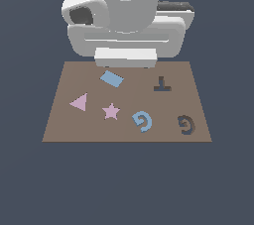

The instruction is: Insert a designated object into the corresponding slot on a board.

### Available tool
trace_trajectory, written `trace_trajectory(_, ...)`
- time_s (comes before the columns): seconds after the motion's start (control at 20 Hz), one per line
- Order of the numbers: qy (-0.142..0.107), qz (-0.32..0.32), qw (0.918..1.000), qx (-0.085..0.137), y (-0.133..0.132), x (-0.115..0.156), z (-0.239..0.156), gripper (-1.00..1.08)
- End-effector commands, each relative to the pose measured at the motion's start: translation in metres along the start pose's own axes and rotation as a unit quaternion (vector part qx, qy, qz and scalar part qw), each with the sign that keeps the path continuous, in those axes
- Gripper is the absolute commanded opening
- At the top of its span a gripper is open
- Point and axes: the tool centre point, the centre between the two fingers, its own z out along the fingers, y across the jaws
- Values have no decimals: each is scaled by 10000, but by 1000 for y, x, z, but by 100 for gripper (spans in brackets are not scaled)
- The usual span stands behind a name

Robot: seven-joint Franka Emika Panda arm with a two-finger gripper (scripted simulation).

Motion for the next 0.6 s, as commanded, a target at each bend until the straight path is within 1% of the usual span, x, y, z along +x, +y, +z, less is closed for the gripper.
trace_trajectory(0.0, 0, 0, 10000, 0, 0, 0, 0, 100)
trace_trajectory(0.3, 2, -135, 9999, -1, -1, 5, 6, 100)
trace_trajectory(0.55, 8, -456, 9990, -2, -4, 17, 21, 100)
